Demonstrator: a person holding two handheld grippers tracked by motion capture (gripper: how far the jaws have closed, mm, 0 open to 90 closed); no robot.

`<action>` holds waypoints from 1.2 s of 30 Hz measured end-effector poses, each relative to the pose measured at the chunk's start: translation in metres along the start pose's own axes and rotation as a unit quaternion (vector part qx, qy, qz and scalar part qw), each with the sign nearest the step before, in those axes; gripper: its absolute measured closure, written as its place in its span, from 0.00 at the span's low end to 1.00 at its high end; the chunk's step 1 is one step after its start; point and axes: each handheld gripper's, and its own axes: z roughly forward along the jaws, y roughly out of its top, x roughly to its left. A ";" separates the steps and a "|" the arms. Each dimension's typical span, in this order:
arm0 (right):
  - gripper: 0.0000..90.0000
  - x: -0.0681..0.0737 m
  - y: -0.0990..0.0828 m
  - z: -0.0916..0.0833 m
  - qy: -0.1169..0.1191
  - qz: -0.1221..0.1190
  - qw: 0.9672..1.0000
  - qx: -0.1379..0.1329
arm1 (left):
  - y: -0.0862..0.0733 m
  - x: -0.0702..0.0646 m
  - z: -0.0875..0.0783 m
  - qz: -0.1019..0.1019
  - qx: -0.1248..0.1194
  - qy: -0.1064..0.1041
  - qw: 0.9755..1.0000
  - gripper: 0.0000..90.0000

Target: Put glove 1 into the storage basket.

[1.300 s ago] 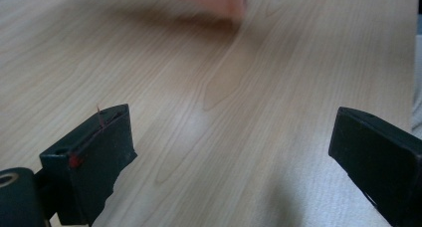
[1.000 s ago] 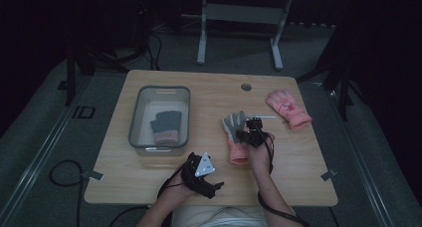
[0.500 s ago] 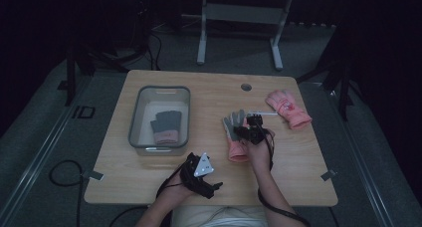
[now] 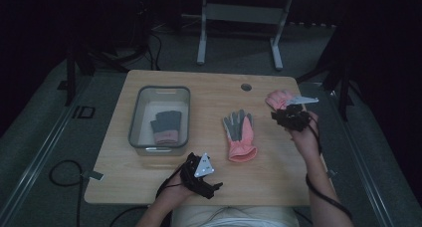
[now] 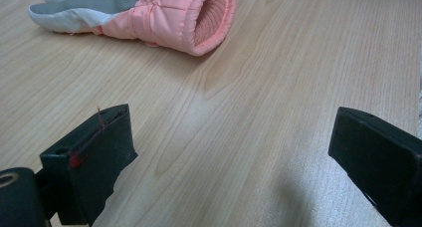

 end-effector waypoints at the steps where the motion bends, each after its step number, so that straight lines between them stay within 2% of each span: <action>1: 0.74 -0.011 0.000 0.000 -0.003 -0.007 1.000 0.002 | 0.000 0.000 0.000 0.002 0.000 0.000 1.000 0.04; 2: 0.74 -0.021 0.000 0.000 -0.004 -0.012 1.000 -0.002 | 0.000 0.000 0.000 0.002 0.000 0.000 1.000 0.04; 4: 0.75 -0.040 0.002 0.003 -0.013 -0.008 1.000 0.008 | -0.001 0.001 0.000 0.006 -0.001 -0.003 1.000 0.04; 5: 0.75 -0.040 0.002 0.003 -0.013 -0.008 1.000 0.008 | -0.001 0.001 0.000 0.006 -0.001 -0.003 1.000 0.04; 6: 0.74 -0.057 0.004 0.009 -0.013 -0.017 1.000 0.012 | -0.002 0.000 -0.002 0.017 -0.008 -0.006 1.000 0.04; 8: 0.73 -0.068 0.005 0.016 -0.020 -0.019 0.999 0.026 | -0.002 0.000 -0.003 0.013 -0.011 -0.004 1.000 0.04; 9: 0.72 -0.073 0.005 0.021 -0.024 -0.027 0.999 0.033 | -0.002 0.002 -0.004 0.009 -0.013 -0.008 1.000 0.04; 11: 0.71 -0.086 0.005 0.030 -0.026 -0.025 0.999 0.037 | -0.003 0.003 -0.004 0.007 -0.010 -0.008 1.000 0.04; 13: 0.71 -0.090 0.004 0.034 -0.029 -0.025 0.998 0.042 | -0.004 0.003 -0.004 0.008 -0.008 -0.006 1.000 0.04; 14: 0.69 -0.101 0.002 0.047 -0.034 -0.025 0.998 0.051 | -0.004 0.004 -0.005 0.007 -0.008 -0.008 1.000 0.04; 17: 0.66 -0.112 -0.002 0.063 -0.044 -0.018 0.996 0.070 | -0.004 0.004 -0.005 0.002 -0.011 -0.005 1.000 0.04; 21: 0.64 -0.119 -0.005 0.074 -0.050 -0.021 0.996 0.069 | -0.004 0.004 -0.006 -0.004 -0.014 -0.007 1.000 0.04; 22: 0.63 -0.121 -0.007 0.081 -0.056 -0.038 0.995 0.072 | -0.004 0.004 -0.007 0.000 -0.012 -0.005 1.000 0.04; 24: 0.62 -0.123 -0.008 0.088 -0.060 -0.047 0.994 0.084 | -0.005 0.003 -0.007 0.006 -0.008 0.000 1.000 0.04; 25: 0.62 -0.122 -0.010 0.091 -0.064 -0.060 0.992 0.093 | -0.005 0.004 -0.008 0.004 -0.009 0.002 1.000 0.04; 28: 0.63 -0.121 -0.011 0.095 -0.063 -0.069 0.991 0.099 | -0.006 0.005 -0.009 -0.002 -0.013 0.002 1.000 0.04; 29: 0.65 -0.120 -0.013 0.098 -0.062 -0.073 0.990 0.104 | -0.006 0.004 -0.008 0.002 -0.010 0.001 1.000 0.04; 31: 0.65 -0.121 -0.014 0.099 -0.061 -0.072 0.990 0.102 | -0.006 0.004 -0.008 0.002 -0.010 0.001 1.000 0.04; 32: 0.70 -0.122 -0.017 0.100 -0.055 -0.060 0.992 0.095 | -0.006 0.003 -0.007 0.000 -0.012 -0.002 1.000 0.04; 33: 0.70 -0.122 -0.017 0.100 -0.055 -0.060 0.992 0.095 | -0.006 0.003 -0.007 0.000 -0.012 -0.002 1.000 0.04; 34: 0.75 -0.124 -0.019 0.099 -0.046 -0.038 0.994 0.090 | -0.006 0.003 -0.007 0.000 -0.013 -0.004 1.000 0.04; 36: 0.83 -0.124 -0.019 0.099 -0.043 -0.030 0.994 0.092 | -0.006 0.003 -0.007 0.001 -0.013 0.002 1.000 0.04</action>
